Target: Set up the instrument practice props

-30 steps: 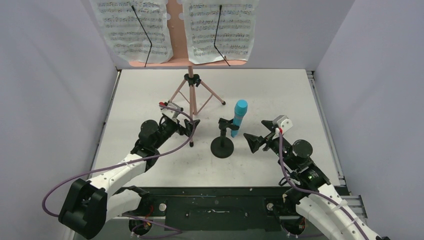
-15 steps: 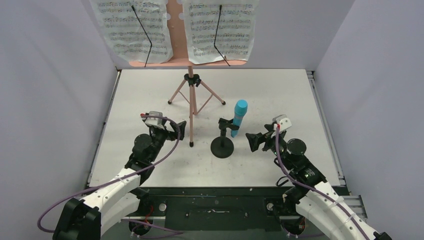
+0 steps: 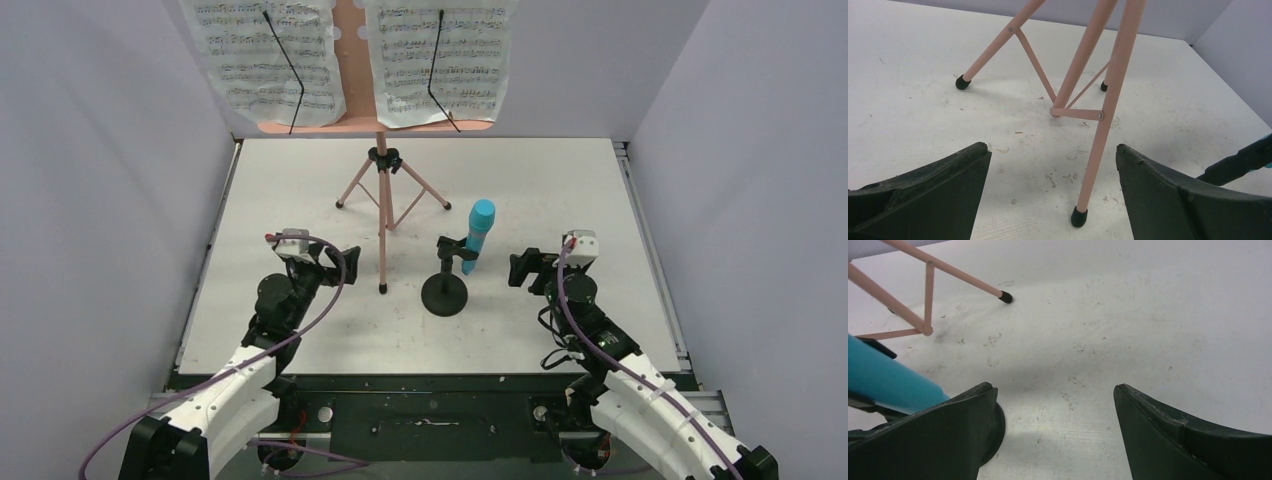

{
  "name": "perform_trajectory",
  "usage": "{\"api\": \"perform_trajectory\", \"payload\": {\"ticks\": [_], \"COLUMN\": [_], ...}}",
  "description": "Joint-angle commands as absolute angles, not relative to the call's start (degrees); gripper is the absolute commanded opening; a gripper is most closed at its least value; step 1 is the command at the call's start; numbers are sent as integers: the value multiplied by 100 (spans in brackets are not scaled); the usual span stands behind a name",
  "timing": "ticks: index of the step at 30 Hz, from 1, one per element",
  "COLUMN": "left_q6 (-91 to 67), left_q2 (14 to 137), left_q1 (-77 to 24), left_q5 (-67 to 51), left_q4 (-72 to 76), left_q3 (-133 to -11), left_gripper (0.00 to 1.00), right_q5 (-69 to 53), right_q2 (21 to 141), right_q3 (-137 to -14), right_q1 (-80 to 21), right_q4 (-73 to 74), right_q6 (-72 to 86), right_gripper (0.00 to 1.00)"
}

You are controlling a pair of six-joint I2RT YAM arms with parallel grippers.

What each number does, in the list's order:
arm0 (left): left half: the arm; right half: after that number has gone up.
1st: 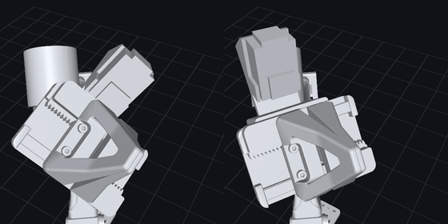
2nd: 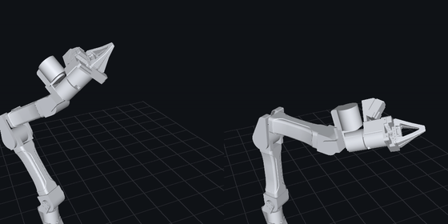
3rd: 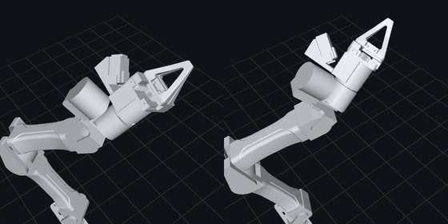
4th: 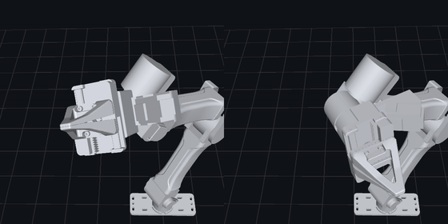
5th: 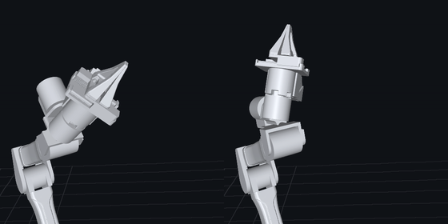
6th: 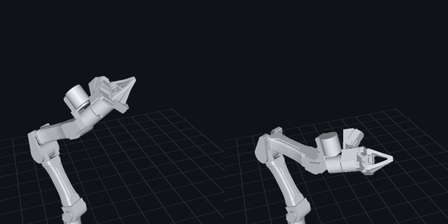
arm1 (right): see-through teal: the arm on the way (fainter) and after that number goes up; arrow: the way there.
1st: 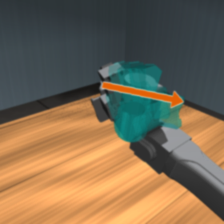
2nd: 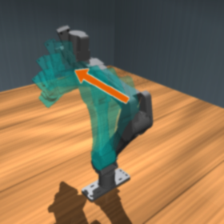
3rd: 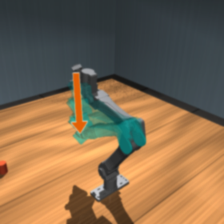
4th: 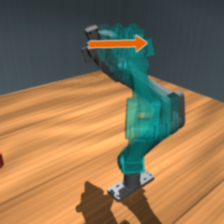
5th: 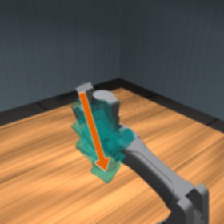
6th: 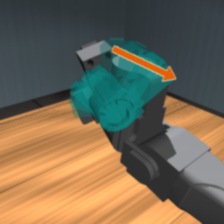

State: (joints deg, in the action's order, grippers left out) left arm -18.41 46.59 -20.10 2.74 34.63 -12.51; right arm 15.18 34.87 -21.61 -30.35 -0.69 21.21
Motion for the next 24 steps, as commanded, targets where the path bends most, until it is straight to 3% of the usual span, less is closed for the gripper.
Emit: {"api": "perform_trajectory", "payload": {"ticks": [1, 15, 24], "left_q6": [-1980, -1723, -1414], "left_q2": [4778, 5585, 5511], "left_q1": [-1640, -174, 367], "left_q5": [-671, -2006, -1362], "left_q4": [3460, 2863, 2615], "left_q3": [-1336, -1980, -1787], "left_gripper": [96, 96, 96], "right_q5": [2129, 1940, 1558], "right_q2": [3672, 4584, 5290], "right_q3": [-2230, -1846, -1863], "right_q1": [-2918, -2361, -1118], "right_q4": [-207, -1271, -1979], "right_q6": [2717, 2853, 2163], "right_gripper": [90, 90, 90]}}
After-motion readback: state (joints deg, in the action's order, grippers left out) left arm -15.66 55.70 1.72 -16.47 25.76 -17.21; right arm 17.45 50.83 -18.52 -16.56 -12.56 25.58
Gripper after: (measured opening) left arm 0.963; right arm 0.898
